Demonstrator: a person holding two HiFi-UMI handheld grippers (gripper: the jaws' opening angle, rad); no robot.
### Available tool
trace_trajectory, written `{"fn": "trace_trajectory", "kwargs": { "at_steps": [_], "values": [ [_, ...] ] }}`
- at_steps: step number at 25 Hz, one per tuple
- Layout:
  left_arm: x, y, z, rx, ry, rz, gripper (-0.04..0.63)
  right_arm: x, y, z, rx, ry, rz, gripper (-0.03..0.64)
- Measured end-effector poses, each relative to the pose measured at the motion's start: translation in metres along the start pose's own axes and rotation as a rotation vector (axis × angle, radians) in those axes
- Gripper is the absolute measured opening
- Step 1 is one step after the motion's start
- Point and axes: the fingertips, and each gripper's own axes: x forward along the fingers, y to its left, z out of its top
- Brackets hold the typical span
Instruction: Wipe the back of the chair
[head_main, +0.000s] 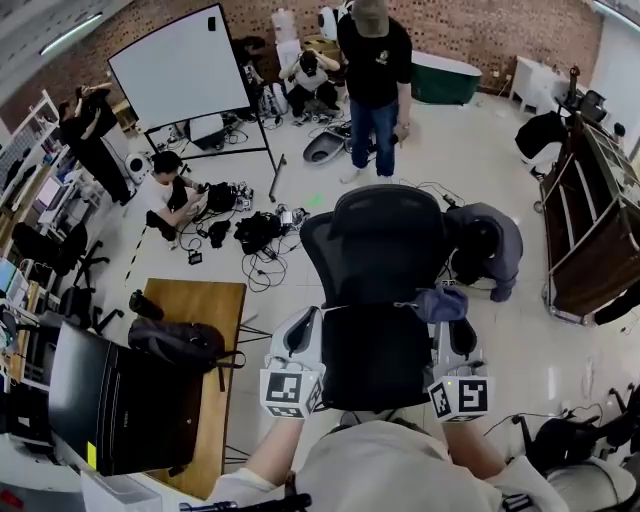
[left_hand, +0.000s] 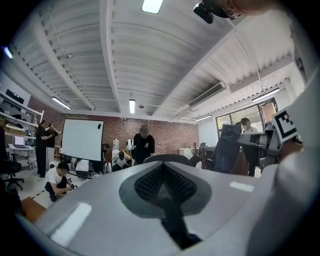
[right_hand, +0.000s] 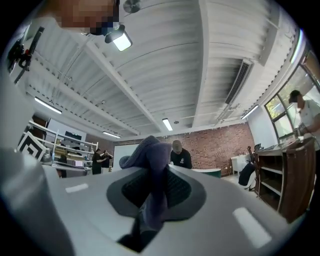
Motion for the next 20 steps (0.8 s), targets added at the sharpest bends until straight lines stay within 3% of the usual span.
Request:
{"fn": "trace_trajectory", "kwargs": {
  "at_steps": [5, 12, 15, 20],
  "values": [
    [-0.051, -0.027, -0.016, -0.016, -0.01, -0.05, 0.015, -0.06, 0.012, -0.01, -0.012, 0.01, -0.016, 0.049],
    [-0.088, -0.029, 0.022, 0.013, -0.015, -0.08, 0.015, -0.083, 0.045, 0.021, 0.009, 0.008, -0.026, 0.049],
    [-0.131, -0.064, 0.033, 0.035, 0.008, -0.048, 0.015, -0.135, 0.041, 0.036, 0.007, -0.014, 0.009, 0.049],
    [-0.201, -0.147, 0.031, 0.055, -0.068, -0.012, 0.015, -0.244, 0.02, 0.069, 0.001, -0.065, 0.037, 0.049]
  ]
}}
